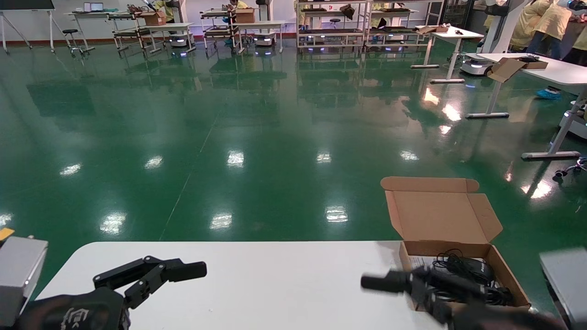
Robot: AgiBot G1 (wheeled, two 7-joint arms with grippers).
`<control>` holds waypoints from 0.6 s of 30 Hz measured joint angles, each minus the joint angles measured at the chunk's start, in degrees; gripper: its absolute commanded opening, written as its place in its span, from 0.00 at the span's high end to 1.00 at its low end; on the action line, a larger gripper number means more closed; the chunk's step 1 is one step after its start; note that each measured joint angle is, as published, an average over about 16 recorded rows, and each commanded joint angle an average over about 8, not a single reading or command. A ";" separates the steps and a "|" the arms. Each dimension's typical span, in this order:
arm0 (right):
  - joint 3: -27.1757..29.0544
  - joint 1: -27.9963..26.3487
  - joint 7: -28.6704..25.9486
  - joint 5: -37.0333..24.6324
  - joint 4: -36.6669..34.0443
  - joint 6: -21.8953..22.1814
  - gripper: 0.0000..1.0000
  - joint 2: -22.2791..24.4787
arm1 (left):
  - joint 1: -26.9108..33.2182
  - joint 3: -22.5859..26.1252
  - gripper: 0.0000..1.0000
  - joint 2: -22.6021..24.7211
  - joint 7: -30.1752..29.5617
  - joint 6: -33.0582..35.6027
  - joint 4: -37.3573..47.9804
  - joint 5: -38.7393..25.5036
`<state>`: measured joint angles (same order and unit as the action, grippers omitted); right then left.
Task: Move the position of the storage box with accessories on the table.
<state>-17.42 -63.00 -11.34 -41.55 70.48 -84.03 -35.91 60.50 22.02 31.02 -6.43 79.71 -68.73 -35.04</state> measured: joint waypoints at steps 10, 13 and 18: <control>2.12 2.16 0.81 -0.47 4.66 -2.59 0.00 1.33 | -0.01 -0.01 0.00 -0.01 0.00 -0.01 0.01 0.01; 2.18 2.23 0.83 -0.49 4.78 -2.66 0.00 1.37 | -0.01 -0.01 0.00 -0.01 0.00 -0.01 0.01 0.01; 1.94 2.00 0.75 -0.47 4.21 -2.33 0.00 1.23 | -0.01 -0.01 0.00 -0.01 0.00 -0.01 0.01 0.01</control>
<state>-15.48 -61.00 -10.59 -42.02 74.68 -86.36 -34.68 60.49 22.02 31.01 -6.42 79.70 -68.71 -35.03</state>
